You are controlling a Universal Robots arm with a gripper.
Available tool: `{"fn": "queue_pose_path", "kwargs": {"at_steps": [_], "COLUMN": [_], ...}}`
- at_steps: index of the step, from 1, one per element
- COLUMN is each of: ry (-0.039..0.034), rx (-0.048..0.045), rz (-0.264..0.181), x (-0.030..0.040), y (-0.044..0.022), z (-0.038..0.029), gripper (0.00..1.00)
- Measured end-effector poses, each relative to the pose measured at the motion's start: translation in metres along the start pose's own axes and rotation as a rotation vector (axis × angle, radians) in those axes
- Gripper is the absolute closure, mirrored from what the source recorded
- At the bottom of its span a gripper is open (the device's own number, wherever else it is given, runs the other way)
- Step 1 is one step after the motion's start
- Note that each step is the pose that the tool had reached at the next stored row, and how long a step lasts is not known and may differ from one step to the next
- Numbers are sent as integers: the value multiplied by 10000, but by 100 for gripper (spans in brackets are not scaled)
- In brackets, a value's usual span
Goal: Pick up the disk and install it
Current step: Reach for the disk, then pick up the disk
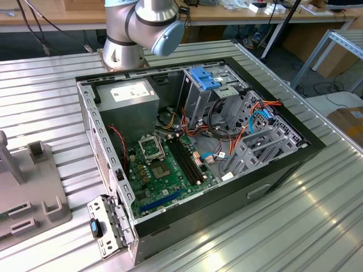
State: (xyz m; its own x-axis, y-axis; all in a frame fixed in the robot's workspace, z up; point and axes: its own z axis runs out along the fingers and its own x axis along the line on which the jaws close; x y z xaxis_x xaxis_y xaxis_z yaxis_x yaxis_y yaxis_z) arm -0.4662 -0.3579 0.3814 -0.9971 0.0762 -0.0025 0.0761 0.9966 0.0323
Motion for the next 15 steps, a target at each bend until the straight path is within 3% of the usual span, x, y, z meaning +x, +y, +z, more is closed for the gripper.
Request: {"fn": "queue_pose_path", "kwargs": {"at_steps": [2,4,15], "ry": [1,-2,-3], "rx": [2,45,48], "rz": [2,1,1], "x": [106,110,110], "y": [23,23,22], "z": [28,42,57], "gripper": [89,89,89]}}
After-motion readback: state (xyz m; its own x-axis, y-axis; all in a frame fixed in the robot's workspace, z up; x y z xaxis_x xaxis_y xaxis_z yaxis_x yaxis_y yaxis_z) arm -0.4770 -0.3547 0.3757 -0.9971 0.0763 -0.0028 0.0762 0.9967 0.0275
